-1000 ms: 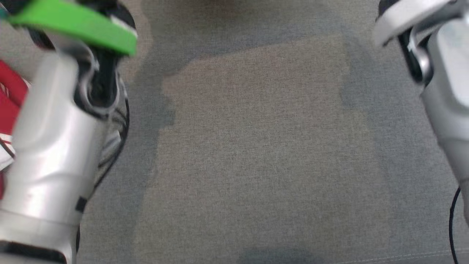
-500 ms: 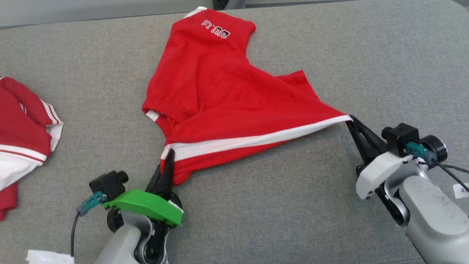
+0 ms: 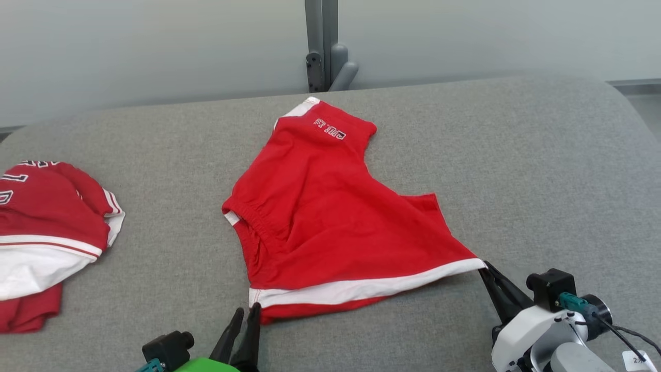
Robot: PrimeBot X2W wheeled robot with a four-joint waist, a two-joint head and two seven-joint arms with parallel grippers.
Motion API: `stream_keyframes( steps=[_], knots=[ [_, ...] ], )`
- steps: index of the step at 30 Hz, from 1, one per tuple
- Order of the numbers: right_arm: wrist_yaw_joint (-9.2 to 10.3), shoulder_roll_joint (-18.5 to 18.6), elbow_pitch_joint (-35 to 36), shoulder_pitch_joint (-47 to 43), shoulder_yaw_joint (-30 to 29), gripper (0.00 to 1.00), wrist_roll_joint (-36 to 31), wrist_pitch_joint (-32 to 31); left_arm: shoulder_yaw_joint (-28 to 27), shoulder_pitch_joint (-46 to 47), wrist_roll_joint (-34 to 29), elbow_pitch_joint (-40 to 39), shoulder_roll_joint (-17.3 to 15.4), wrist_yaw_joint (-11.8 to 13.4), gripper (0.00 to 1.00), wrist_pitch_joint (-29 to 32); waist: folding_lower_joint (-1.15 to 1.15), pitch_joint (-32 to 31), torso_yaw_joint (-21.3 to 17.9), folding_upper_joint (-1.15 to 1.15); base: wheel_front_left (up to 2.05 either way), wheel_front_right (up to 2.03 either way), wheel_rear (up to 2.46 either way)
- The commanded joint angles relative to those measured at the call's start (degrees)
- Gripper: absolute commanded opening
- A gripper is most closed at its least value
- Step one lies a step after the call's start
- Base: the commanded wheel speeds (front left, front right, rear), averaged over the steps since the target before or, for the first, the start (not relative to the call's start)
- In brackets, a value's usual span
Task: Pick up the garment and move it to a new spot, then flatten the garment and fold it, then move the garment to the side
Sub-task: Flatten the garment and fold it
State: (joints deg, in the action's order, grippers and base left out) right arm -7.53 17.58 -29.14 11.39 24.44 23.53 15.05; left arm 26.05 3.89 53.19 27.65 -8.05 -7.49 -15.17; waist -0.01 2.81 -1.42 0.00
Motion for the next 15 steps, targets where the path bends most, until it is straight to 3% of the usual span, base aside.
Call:
stream_keyframes(
  steps=[1,3,5,7,9,15],
  knots=[
    [0.08,0.02,0.39,-1.47,-0.82,0.0,-0.08,0.18,0.5,-1.68,-0.92,-0.62,-0.36,0.03,0.69,0.06,0.01,-3.87,-0.59,0.0,0.0,0.0,0.0],
    [0.08,-0.13,0.56,-2.72,-1.78,0.0,-0.08,0.18,1.2,-2.82,-1.9,-1.17,-0.74,0.03,0.81,0.05,0.01,-4.48,-0.75,0.0,0.0,0.0,0.0],
    [0.08,-0.27,0.79,-3.71,-2.46,0.0,-0.27,0.17,1.06,-3.85,-1.96,-1.76,-0.73,0.03,0.76,0.05,0.01,-4.88,-0.89,0.0,0.0,0.0,0.0],
    [0.08,-0.32,1.07,-4.55,-3.07,0.0,-0.52,0.17,1.18,-4.66,-2.45,-2.08,-0.75,0.03,0.8,0.04,0.01,-5.21,-0.94,0.0,0.0,0.0,0.0],
    [0.08,-0.53,1.32,-5.42,-3.57,0.0,-0.73,0.17,1.26,-5.07,-2.82,-2.18,-0.82,0.03,1.0,0.04,0.01,-5.39,-0.94,0.0,0.0,0.0,0.0],
    [0.08,-1.16,1.47,-6.55,-5.07,0.0,-1.33,0.18,-0.88,-5.24,-5.37,-2.14,0.24,0.03,1.0,0.04,0.01,-5.0,-0.92,0.0,0.0,0.0,0.0]
  ],
)
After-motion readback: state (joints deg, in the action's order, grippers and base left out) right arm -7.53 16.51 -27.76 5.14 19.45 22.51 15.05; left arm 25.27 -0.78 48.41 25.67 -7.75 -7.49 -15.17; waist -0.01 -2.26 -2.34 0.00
